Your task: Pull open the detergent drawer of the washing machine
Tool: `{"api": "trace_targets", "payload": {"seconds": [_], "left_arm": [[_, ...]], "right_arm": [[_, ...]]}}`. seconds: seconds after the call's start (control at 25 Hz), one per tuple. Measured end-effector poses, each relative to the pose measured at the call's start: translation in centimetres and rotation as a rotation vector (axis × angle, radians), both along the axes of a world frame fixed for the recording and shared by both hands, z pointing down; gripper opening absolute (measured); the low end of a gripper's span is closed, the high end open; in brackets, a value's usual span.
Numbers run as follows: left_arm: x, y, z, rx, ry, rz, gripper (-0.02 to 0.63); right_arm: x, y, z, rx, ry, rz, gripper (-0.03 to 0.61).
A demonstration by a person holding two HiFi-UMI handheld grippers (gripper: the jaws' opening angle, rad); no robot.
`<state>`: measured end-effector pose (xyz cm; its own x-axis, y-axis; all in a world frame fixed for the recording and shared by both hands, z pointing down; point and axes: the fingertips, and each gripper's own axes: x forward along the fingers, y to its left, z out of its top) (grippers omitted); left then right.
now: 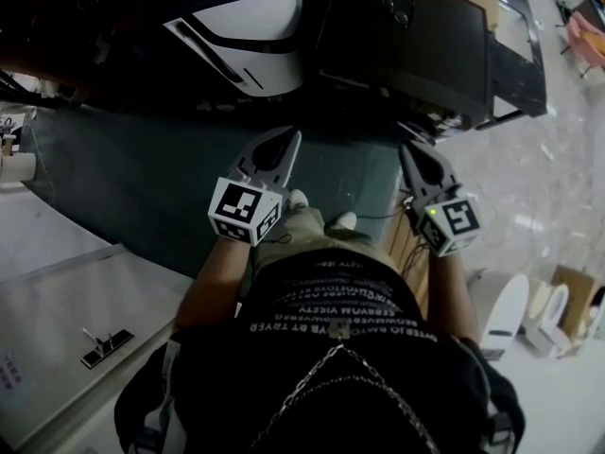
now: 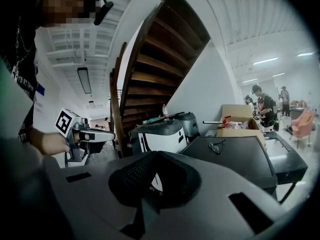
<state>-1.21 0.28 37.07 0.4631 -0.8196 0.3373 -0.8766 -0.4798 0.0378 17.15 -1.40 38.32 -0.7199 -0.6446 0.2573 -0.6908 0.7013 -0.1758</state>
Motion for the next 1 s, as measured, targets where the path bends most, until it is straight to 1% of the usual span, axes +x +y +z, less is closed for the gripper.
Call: {"api": "trace_targets", "payload": {"seconds": [0.08,0.36,0.64,0.72,0.84,1.0], "left_arm": [[-0.4,-0.1,0.2,-0.006,-0.005,-0.002,0.005],[-2.2,-2.6,1.0,-0.012,-0.004,0.000,0.005],[-4.1,-6.0,0.8,0.022,-0.042,0.031,0.005],[-4.9,-7.1,0.7,0.023,-0.041,0.033,0.005],[-6.2,-8.8,0.7,0.020,-0.036,0.040,0.005],[-7.5,-11.0,0.6,0.029,-0.041,0.058,0.005]], "right_arm": [[-0.5,0.0,-0.2,-0.014,-0.006,-0.001,0.002],[-1.8,-2.4,-0.2,0.001,0.011,0.027,0.002],[-3.4,-5.2,0.0,0.037,0.056,0.044,0.002],[-4.2,-6.1,-0.2,0.041,0.059,0.052,0.002],[-6.0,-7.3,-0.9,0.019,0.048,0.062,0.002],[-7.6,-9.3,-0.9,0.011,0.054,0.075,0.002]]}}
